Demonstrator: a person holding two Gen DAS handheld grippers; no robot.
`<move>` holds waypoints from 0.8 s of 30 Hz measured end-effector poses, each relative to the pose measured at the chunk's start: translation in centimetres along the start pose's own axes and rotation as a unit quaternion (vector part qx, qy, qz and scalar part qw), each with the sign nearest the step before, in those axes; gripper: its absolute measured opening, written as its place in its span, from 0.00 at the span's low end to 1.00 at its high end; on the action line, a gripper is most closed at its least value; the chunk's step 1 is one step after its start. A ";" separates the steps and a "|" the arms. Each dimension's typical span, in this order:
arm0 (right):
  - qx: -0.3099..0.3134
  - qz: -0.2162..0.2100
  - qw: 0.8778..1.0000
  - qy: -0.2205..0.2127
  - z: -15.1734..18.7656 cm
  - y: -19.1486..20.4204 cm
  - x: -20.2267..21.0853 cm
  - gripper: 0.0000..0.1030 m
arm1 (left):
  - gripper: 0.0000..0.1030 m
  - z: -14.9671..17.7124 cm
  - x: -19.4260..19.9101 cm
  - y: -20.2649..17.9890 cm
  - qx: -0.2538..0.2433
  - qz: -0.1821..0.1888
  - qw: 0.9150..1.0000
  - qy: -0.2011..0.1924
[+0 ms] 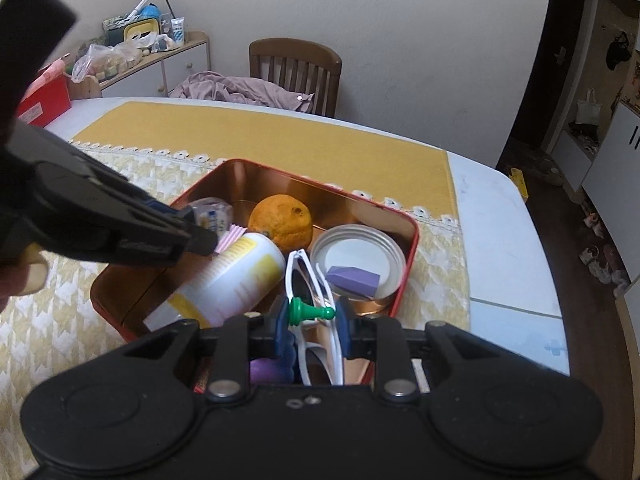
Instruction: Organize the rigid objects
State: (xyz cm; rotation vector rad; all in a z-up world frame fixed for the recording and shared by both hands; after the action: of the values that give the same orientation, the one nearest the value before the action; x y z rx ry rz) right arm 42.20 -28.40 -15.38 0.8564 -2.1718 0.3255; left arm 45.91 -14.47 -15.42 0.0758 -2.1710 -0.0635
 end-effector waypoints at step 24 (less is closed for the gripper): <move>-0.036 -0.022 0.999 0.013 -0.5 1.2 -0.8 0.36 | 0.15 0.2 -1.6 -0.4 -0.013 0.018 0.999 0.026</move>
State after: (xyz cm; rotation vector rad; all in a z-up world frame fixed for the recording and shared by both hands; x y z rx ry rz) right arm 42.04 -26.85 -15.62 0.8543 -2.1243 0.2337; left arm 46.62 -14.72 -16.87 0.0246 -2.1189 -0.0682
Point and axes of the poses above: each gripper's, at about its wrist camera, not at the fingertips, and x roughly against the way its jaws point, y to its left, z to its underside, the point moved 6 cm from there along -x, roughly the way its jaws point, and after that the axes turned 7 degrees about -z, right-handed, at the moved point
